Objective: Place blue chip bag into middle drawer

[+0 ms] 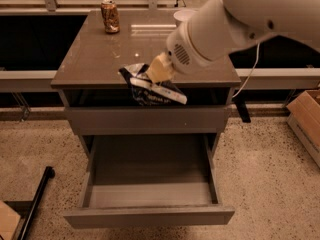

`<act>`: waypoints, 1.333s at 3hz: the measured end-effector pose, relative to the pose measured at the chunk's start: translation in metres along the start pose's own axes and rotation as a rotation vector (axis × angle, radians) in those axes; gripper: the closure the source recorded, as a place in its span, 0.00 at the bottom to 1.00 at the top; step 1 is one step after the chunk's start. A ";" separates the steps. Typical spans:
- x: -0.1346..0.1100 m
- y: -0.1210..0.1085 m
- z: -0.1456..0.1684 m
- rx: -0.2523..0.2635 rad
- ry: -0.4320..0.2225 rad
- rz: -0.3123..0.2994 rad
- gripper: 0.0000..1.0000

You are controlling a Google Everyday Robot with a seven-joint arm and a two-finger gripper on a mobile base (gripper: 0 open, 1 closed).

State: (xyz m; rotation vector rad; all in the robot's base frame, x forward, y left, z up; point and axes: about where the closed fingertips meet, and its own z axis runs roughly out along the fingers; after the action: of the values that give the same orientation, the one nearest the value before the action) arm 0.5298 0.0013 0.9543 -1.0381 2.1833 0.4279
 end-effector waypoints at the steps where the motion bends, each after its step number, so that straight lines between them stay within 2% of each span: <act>1: 0.061 0.008 -0.008 -0.047 -0.014 0.111 1.00; 2: 0.129 -0.024 0.020 -0.126 -0.100 0.256 1.00; 3: 0.169 -0.068 0.058 -0.161 -0.163 0.360 1.00; 4: 0.211 -0.111 0.119 -0.260 -0.185 0.472 1.00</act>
Offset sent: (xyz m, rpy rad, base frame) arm -0.0220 -0.1005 -0.1677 0.4179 0.2346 -0.0892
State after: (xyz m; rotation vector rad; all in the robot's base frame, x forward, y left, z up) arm 0.5715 -0.1209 0.7216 -0.5683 2.2312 1.0023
